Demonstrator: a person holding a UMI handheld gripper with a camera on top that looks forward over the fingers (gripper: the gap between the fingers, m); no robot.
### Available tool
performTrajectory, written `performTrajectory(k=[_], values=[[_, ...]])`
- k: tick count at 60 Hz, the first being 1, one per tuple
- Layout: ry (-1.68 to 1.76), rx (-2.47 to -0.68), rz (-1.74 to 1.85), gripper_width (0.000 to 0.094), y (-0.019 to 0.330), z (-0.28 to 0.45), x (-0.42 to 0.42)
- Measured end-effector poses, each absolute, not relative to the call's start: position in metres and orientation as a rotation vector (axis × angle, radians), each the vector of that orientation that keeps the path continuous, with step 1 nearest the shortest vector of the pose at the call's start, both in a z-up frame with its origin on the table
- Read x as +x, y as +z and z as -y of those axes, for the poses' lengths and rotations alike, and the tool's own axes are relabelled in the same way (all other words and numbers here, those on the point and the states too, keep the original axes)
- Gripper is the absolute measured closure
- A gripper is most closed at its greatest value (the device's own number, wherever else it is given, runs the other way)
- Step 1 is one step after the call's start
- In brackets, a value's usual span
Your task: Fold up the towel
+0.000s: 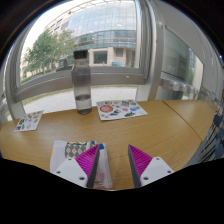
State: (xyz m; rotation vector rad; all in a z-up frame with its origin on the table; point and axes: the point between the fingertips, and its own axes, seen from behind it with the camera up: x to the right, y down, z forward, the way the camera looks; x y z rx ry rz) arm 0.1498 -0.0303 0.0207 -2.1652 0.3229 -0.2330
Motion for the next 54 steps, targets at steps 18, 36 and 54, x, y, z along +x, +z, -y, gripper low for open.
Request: performTrajectory(k=[18, 36, 54], values=[[0.004, -1.996, -0.21, 0.0206, 0.12, 0.041, 0.041], [0.03, -1.966, -0.114, 0.0158, 0.129, 0.088, -0.074], [0.034, -1.979, -0.015, 0.0151, 0.12, 0.145, -0.135]])
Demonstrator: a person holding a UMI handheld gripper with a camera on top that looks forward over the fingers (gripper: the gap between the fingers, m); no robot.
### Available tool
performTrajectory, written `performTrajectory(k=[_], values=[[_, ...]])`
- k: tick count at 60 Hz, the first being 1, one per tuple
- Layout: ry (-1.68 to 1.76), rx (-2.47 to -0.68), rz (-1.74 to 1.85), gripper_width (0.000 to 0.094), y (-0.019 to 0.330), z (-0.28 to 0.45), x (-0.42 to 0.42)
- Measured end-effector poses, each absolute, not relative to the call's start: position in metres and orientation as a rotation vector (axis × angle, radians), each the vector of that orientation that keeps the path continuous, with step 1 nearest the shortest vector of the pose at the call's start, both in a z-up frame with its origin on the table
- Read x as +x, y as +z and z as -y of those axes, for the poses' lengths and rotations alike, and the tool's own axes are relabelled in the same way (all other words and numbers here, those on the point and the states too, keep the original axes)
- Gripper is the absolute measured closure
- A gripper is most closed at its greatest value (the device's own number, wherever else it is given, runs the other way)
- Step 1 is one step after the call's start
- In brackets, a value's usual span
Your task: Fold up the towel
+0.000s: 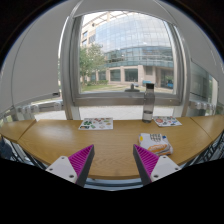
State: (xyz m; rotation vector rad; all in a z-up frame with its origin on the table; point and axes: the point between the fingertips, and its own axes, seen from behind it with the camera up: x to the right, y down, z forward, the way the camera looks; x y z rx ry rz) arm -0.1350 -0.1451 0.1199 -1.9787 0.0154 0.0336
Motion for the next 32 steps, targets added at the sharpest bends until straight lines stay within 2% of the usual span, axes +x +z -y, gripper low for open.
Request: performTrajectory(k=[32], values=[[0.06, -1.983, 0.021, 0.0152, 0.12, 0.181, -0.158]])
